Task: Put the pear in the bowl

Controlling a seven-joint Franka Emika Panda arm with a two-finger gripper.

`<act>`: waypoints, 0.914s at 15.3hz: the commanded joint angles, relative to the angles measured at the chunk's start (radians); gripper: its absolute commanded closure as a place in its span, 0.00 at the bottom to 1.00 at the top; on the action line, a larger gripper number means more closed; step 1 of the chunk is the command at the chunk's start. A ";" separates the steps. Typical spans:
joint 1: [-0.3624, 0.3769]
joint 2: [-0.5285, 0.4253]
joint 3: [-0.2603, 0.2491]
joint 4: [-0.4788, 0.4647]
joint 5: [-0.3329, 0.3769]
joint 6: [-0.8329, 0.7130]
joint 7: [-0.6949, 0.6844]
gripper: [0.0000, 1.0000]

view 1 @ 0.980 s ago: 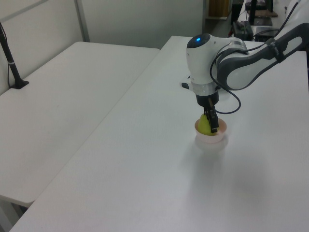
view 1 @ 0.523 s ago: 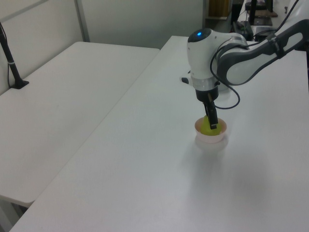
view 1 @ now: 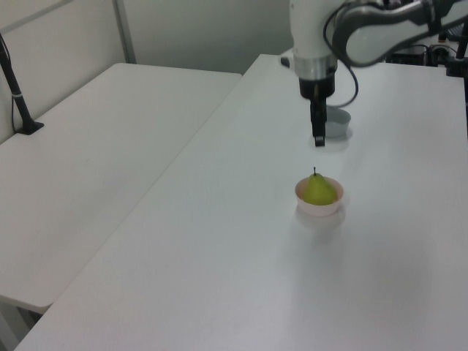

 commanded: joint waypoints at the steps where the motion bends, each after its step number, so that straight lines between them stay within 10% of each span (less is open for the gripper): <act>1: -0.212 -0.072 0.141 0.036 -0.003 -0.086 0.085 0.00; 7: -0.366 -0.103 0.146 0.062 -0.008 -0.127 0.088 0.00; 14: -0.378 -0.099 0.075 0.062 -0.014 -0.118 0.098 0.00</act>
